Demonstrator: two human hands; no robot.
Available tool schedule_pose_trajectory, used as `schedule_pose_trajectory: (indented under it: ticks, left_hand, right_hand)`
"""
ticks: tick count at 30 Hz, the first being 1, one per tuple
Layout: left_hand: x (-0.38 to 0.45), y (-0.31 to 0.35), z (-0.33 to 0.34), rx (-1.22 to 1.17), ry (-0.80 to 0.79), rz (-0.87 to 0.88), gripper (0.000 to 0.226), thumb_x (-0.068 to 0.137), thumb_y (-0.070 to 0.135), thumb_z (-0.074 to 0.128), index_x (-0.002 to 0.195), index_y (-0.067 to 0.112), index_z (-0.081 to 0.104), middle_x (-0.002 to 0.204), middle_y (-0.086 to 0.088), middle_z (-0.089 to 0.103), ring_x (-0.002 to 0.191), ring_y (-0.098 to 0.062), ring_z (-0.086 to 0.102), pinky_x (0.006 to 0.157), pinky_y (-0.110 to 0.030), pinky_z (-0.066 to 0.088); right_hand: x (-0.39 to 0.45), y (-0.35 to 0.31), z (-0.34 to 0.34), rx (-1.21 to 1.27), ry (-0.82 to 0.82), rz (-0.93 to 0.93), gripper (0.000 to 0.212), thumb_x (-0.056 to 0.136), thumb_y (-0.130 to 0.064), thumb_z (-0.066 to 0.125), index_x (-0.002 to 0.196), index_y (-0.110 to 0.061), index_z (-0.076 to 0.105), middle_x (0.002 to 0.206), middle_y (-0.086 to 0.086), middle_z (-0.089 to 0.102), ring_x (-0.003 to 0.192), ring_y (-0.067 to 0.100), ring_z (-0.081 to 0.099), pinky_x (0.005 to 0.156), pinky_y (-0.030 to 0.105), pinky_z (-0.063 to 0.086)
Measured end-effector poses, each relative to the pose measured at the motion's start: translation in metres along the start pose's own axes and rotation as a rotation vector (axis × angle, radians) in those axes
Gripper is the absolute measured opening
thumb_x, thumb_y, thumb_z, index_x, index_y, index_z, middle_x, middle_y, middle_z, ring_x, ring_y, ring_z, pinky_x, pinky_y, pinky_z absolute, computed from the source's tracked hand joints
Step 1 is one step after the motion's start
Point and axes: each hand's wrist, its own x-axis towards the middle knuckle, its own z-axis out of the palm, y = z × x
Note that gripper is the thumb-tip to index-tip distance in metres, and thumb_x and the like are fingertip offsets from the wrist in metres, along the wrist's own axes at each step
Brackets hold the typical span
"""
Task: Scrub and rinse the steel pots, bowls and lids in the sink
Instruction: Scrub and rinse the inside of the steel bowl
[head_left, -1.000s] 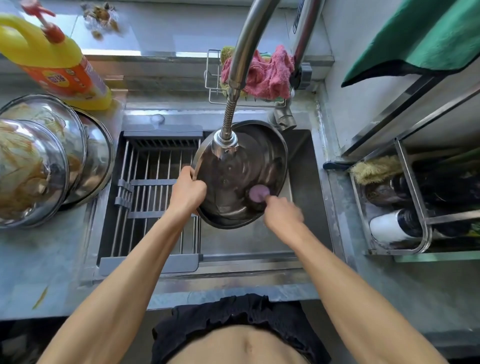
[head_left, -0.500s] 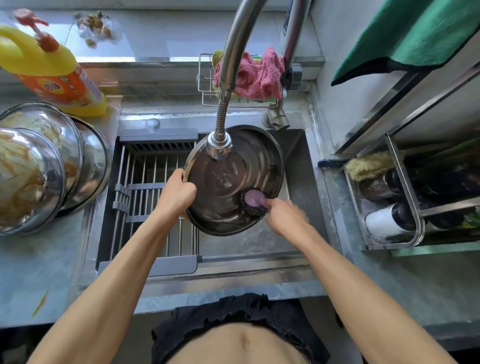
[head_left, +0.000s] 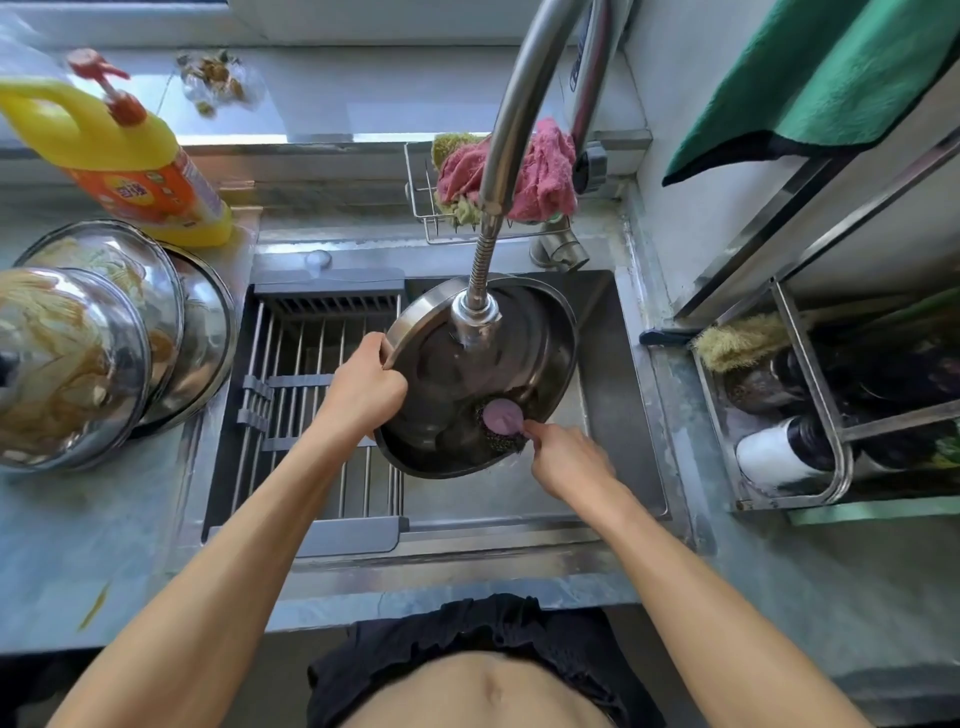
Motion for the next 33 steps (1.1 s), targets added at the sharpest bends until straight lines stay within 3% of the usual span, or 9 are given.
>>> schedule_pose_trajectory:
  ticks: [11, 15, 18, 20, 23, 26, 28, 31, 33]
  left_hand:
    - [0.003, -0.01, 0.02, -0.068, 0.015, -0.044, 0.024, 0.08, -0.001, 0.039, 0.097, 0.014, 0.045, 0.091, -0.012, 0.057, 0.085, -0.033, 0.058, 0.076, -0.052, 0.055]
    - [-0.001, -0.018, 0.012, -0.06, -0.053, -0.089, 0.026, 0.083, 0.0, 0.04, 0.102, 0.017, 0.046, 0.097, -0.011, 0.058, 0.089, -0.03, 0.059, 0.08, -0.055, 0.057]
    - [0.011, -0.034, 0.016, -0.123, -0.072, -0.147, 0.038, 0.07, 0.01, 0.041, 0.104, 0.021, 0.053, 0.098, -0.013, 0.065, 0.091, -0.035, 0.066, 0.072, -0.059, 0.06]
    - [0.033, -0.054, 0.029, -0.217, -0.071, -0.168, 0.044, 0.064, 0.013, 0.041, 0.105, 0.019, 0.056, 0.101, -0.016, 0.067, 0.093, -0.041, 0.068, 0.062, -0.06, 0.06]
    - [0.014, -0.026, 0.035, -0.305, 0.003, -0.197, 0.038, 0.07, 0.009, 0.044, 0.106, 0.016, 0.052, 0.102, -0.015, 0.064, 0.092, -0.039, 0.066, 0.062, -0.057, 0.061]
    - [0.0, -0.012, 0.046, -0.312, 0.067, -0.179, 0.028, 0.079, 0.003, 0.042, 0.105, 0.01, 0.049, 0.098, -0.016, 0.061, 0.091, -0.035, 0.06, 0.063, -0.042, 0.053]
    - [-0.003, -0.018, 0.049, -0.347, 0.077, -0.175, 0.03, 0.079, 0.001, 0.041, 0.108, 0.008, 0.049, 0.098, -0.016, 0.06, 0.089, -0.033, 0.059, 0.065, -0.043, 0.052]
    - [-0.004, -0.03, 0.045, -0.373, 0.04, -0.201, 0.039, 0.074, 0.002, 0.039, 0.11, 0.011, 0.051, 0.104, -0.017, 0.064, 0.093, -0.037, 0.064, 0.068, -0.057, 0.061]
    - [-0.007, -0.035, 0.042, -0.322, -0.009, -0.198, 0.037, 0.076, 0.002, 0.039, 0.11, 0.013, 0.05, 0.105, -0.016, 0.064, 0.094, -0.038, 0.065, 0.064, -0.055, 0.062]
  right_hand:
    - [0.0, -0.018, 0.023, -0.014, -0.098, -0.016, 0.05, 0.089, -0.009, 0.043, 0.134, -0.027, 0.055, 0.123, 0.014, 0.061, 0.112, 0.035, 0.059, 0.092, 0.041, 0.05]
    - [0.011, 0.005, -0.01, -0.362, 0.09, 0.007, 0.055, 0.097, -0.005, 0.035, 0.148, -0.024, 0.038, 0.122, 0.015, 0.062, 0.112, 0.036, 0.06, 0.083, 0.039, 0.048]
    - [0.007, 0.005, -0.016, -0.402, 0.216, -0.014, 0.065, 0.097, -0.004, 0.034, 0.156, -0.025, 0.019, 0.115, 0.017, 0.063, 0.105, 0.037, 0.062, 0.078, 0.041, 0.048]
    - [0.005, 0.002, -0.007, -0.289, 0.169, 0.057, 0.063, 0.097, -0.004, 0.033, 0.155, -0.024, 0.022, 0.118, 0.019, 0.061, 0.108, 0.037, 0.06, 0.08, 0.041, 0.047]
    - [0.002, -0.012, 0.022, 0.079, -0.004, 0.133, 0.044, 0.095, -0.011, 0.039, 0.135, -0.021, 0.053, 0.118, 0.016, 0.062, 0.111, 0.035, 0.06, 0.088, 0.039, 0.049]
    - [-0.007, -0.036, 0.033, 0.466, -0.122, 0.091, 0.028, 0.094, -0.011, 0.049, 0.113, -0.016, 0.069, 0.098, 0.009, 0.067, 0.087, 0.022, 0.061, 0.069, 0.024, 0.046]
    - [-0.007, -0.038, 0.028, 0.534, -0.142, 0.078, 0.029, 0.096, -0.012, 0.05, 0.115, -0.019, 0.071, 0.094, 0.005, 0.065, 0.077, 0.016, 0.056, 0.06, 0.022, 0.041]
    - [0.002, -0.02, 0.015, 0.264, -0.113, 0.116, 0.032, 0.094, -0.015, 0.049, 0.121, -0.02, 0.066, 0.111, 0.01, 0.068, 0.097, 0.027, 0.064, 0.081, 0.031, 0.051]
    - [0.006, -0.005, -0.002, -0.045, -0.008, 0.156, 0.039, 0.094, -0.01, 0.042, 0.129, -0.017, 0.059, 0.124, 0.015, 0.063, 0.114, 0.034, 0.06, 0.091, 0.038, 0.049]
